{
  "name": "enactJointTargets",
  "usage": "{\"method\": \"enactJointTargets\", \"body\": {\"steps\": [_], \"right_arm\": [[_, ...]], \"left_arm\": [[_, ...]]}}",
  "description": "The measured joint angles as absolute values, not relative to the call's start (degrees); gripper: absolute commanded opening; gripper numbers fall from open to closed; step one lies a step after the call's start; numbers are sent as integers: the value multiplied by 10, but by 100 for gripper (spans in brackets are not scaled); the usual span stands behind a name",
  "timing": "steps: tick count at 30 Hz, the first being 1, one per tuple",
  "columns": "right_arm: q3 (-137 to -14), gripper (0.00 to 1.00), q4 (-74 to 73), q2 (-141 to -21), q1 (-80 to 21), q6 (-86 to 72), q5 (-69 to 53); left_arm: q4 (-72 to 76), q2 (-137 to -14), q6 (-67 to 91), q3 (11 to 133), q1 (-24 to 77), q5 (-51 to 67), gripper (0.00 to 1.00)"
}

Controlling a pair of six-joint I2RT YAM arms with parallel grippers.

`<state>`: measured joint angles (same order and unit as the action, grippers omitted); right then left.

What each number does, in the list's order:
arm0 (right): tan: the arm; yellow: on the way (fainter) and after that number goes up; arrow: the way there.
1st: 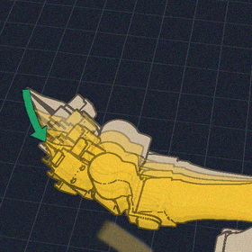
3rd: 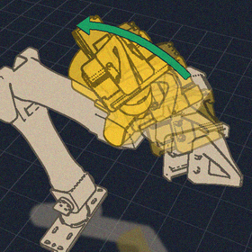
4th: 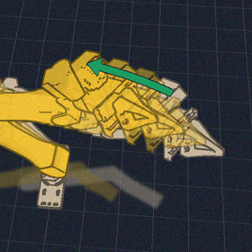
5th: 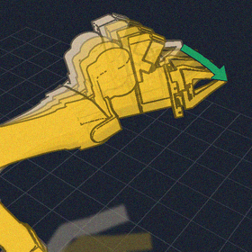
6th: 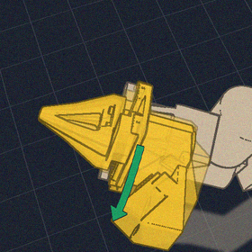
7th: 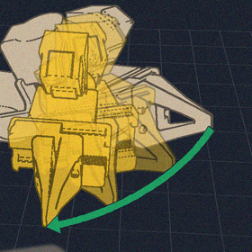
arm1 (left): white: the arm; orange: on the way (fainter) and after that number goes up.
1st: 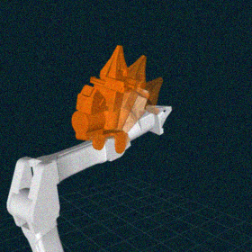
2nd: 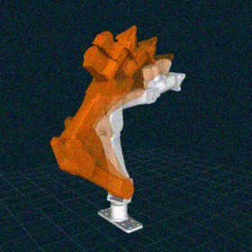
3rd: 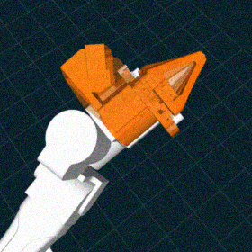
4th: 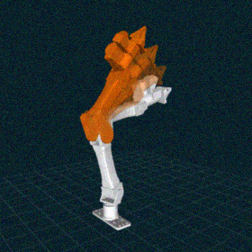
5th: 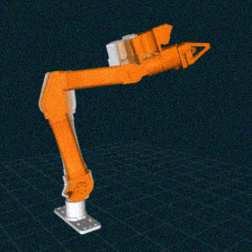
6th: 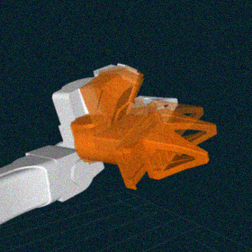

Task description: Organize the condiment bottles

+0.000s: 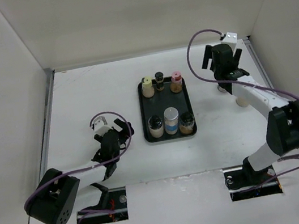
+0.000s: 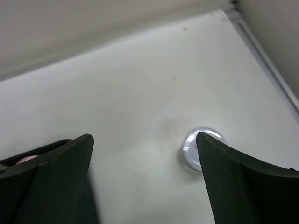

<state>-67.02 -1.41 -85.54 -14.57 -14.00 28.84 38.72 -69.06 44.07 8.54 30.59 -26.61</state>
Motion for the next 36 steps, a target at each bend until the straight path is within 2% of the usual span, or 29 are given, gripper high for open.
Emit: {"method": "enactJointTargets", "body": {"steps": [12,17,21,24,27,32,36], "right_arm": [[-642,99,-62,-941,-66,-199,341],[-645,94,-60,-966,-49,-211,320],[-653,86,-60,-990,-32,-219,293],[-655,67,-60,-997,-23,-224,278],[-656,53,-59,-998,-20,-230,267],[-646,51,-60,-985,-22,-232,263],[-615,52,-77,-931,-43,-232,267]], "left_arm": [[402,-663,438,74,309,-274,94],[403,-663,438,74,309,-274,94],[405,-670,438,74,309,-274,94],[407,-673,438,74,309,-274,94],[407,-681,438,74,309,-274,94],[408,-686,438,74,309,-274,94],[409,-687,438,74,309,-274,94]]}}
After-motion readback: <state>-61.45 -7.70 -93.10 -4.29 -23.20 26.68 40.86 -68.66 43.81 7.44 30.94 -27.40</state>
